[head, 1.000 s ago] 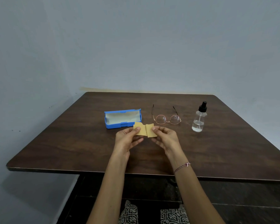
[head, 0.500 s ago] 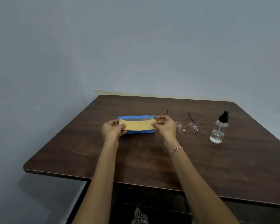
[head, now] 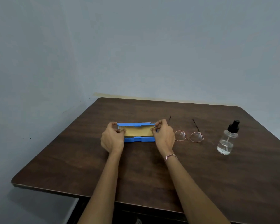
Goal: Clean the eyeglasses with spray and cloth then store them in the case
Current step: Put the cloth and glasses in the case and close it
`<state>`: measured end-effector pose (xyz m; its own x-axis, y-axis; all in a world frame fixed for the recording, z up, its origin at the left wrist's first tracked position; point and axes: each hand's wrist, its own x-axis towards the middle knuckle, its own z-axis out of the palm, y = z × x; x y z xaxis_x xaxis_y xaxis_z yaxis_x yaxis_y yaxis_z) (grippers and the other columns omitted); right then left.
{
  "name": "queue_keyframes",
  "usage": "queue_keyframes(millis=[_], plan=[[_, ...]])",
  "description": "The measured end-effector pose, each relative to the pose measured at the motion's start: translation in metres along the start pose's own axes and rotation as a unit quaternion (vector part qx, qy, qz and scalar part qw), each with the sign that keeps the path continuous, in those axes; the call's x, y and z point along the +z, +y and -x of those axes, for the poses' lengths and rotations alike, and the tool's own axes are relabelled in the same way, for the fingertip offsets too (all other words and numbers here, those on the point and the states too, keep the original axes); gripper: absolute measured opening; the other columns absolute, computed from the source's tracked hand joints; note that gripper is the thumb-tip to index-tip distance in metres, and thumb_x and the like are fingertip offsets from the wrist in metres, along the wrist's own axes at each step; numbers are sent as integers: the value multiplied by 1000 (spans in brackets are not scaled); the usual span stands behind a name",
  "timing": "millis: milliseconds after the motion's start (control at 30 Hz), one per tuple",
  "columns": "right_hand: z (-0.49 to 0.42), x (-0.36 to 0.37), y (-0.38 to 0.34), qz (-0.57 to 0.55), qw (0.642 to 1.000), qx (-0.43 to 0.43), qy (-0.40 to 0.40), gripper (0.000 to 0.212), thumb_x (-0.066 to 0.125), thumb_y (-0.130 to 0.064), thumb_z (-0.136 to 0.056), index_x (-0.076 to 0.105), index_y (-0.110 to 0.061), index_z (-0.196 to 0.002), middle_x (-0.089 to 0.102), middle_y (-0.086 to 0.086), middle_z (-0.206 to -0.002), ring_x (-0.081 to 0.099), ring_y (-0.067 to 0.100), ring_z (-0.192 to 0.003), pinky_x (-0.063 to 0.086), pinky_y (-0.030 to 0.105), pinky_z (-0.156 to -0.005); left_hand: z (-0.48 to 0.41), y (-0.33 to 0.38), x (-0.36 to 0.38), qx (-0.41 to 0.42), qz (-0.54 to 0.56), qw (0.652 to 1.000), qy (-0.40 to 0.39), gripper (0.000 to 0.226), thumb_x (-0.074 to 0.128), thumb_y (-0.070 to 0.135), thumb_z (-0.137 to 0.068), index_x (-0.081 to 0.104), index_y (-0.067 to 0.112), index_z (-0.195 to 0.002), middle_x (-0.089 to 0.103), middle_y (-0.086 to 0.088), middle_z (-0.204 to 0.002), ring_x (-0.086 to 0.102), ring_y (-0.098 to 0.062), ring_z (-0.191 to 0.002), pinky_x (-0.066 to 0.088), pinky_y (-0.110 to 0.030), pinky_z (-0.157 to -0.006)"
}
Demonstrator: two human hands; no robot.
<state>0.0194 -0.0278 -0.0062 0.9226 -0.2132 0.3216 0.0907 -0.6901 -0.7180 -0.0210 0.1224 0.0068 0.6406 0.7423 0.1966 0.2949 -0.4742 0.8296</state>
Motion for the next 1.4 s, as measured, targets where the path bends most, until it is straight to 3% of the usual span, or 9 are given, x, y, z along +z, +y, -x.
queue_keyframes(millis=[333,700,833,1067,1200,1400], plan=[[3,5,7,37,996,-79,13,26,66,-18,-84,50,-25,-103,62,-8,-87,49,14,-93,47,33,-63,-1,-14,14,91,-4,996,26,49,69,17,-79,54,25,-126,68,4,-94,57,-23,-103,44,-35,-77],[6,1,9,-5,994,-104,19,31,70,-8,-78,53,-21,-101,56,-8,-98,45,12,-95,43,25,-71,0,-14,7,74,30,996,40,73,72,19,-76,36,21,-140,63,2,-94,56,-19,-99,44,-35,-77],[6,-9,5,-26,993,-106,34,24,66,-12,-83,56,-19,-103,57,-6,-98,44,12,-96,42,23,-71,6,-8,1,66,45,995,54,66,69,20,-80,38,18,-138,62,2,-94,58,-17,-96,40,-28,-71],[4,-41,3,-54,989,-115,81,15,62,-19,-87,58,-18,-101,58,-6,-98,46,11,-98,36,22,-69,22,8,-6,92,56,991,80,59,66,19,-81,42,17,-134,62,1,-92,57,-18,-96,43,-32,-72],[2,-58,11,-59,986,-116,106,13,61,-19,-87,59,-17,-99,59,-5,-96,47,14,-97,38,24,-71,37,24,-3,122,66,986,90,49,62,24,-84,45,20,-130,61,6,-87,57,-16,-92,37,-28,-67],[-7,-89,42,-14,986,-100,132,12,58,-21,-89,60,-16,-100,60,-2,-101,48,16,-101,40,25,-78,72,56,24,168,106,980,33,31,59,23,-86,55,22,-117,59,10,-82,60,-16,-79,43,-32,-66]])
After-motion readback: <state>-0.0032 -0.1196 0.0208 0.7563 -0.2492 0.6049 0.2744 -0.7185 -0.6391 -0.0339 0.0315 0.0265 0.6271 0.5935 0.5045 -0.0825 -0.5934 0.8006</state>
